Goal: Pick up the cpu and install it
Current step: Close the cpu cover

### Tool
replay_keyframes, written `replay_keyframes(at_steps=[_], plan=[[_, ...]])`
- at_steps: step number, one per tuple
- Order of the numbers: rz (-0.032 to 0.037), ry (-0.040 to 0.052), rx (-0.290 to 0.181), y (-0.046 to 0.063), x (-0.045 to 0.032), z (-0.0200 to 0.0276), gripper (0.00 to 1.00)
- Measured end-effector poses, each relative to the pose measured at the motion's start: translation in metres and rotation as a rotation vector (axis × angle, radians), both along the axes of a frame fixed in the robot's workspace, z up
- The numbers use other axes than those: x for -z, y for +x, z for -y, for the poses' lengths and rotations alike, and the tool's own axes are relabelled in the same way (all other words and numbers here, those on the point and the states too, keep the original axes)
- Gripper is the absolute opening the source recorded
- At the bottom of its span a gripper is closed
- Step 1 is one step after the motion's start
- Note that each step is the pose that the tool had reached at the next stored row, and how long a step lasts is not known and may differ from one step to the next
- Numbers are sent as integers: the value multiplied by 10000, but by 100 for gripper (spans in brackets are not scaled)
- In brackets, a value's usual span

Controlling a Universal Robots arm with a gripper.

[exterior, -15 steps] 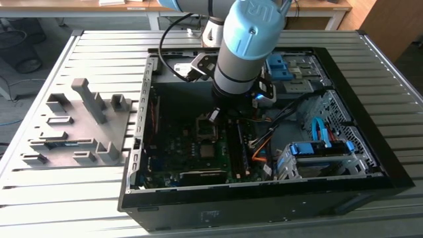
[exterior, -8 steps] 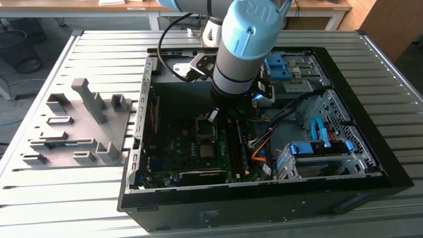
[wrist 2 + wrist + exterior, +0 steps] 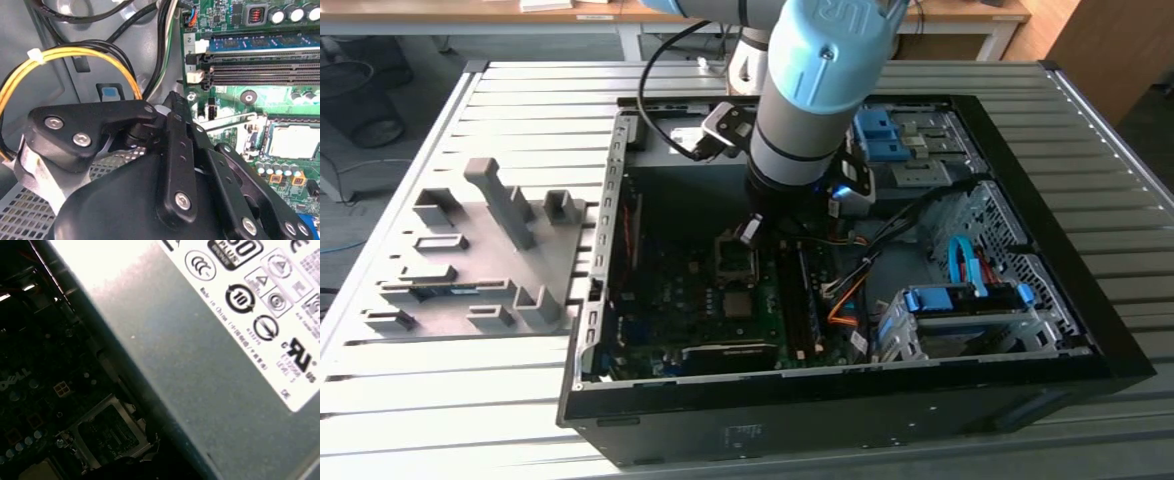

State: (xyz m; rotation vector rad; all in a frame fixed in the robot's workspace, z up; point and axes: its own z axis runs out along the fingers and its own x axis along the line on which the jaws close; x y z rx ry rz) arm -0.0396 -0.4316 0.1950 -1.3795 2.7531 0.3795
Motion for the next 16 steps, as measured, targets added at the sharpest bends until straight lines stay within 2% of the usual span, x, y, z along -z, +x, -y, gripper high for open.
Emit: replay_keyframes(at_steps=[7, 16], plan=[[0, -2, 0, 0, -55, 4, 10], [0, -17, -57, -1, -87, 25, 10]])
